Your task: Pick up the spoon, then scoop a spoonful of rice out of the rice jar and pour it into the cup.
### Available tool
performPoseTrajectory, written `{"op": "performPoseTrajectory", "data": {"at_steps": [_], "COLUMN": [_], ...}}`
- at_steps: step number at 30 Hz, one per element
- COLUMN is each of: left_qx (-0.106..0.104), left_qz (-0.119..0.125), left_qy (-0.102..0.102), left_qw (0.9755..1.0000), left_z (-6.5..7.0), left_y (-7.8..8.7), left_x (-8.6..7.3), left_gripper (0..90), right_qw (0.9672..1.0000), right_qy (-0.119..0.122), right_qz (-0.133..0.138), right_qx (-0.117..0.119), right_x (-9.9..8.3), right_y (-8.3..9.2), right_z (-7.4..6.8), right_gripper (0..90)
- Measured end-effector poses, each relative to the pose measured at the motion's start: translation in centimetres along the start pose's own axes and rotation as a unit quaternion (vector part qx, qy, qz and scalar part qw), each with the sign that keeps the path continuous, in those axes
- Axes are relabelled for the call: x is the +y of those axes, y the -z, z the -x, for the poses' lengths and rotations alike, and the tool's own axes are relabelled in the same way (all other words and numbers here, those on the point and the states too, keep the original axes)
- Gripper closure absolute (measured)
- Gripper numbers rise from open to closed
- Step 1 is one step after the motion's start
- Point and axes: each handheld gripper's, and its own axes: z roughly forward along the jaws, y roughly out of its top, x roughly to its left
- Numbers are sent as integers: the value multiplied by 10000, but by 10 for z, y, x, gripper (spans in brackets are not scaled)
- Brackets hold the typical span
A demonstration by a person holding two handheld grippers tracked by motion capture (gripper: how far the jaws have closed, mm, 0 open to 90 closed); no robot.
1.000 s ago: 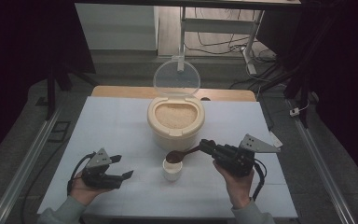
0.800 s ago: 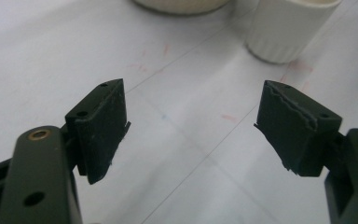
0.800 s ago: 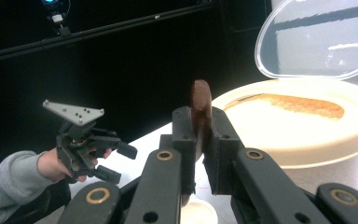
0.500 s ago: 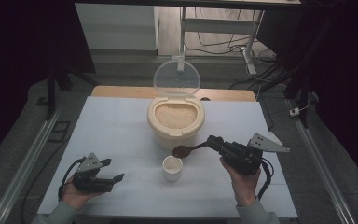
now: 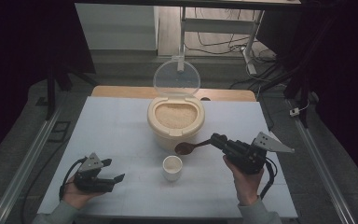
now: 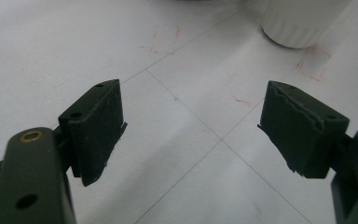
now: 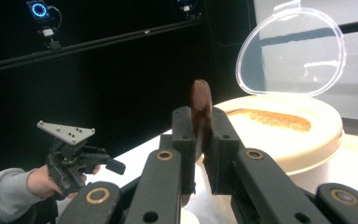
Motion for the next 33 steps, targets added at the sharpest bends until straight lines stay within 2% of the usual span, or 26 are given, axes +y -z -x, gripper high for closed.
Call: {"op": "performPoseTrajectory", "data": {"at_steps": [10,17,33], "left_qx": [-8,-34,-74], "left_qz": [-17,-62,-135], "left_qy": [3,15,0], "left_qw": [10000,10000,9999], "left_z": [0,0,1], "left_y": [0,-2,-4], "left_x": [1,1,1], "left_gripper": [206,202,194], "right_qw": [9994,9982,9948], "right_qy": [115,132,178], "right_qz": [303,528,723], "right_qx": [-101,-234,-697], "right_x": [16,30,60], "right_y": [4,0,-28], "right_z": [0,6,30], "right_gripper": [829,829,828]}}
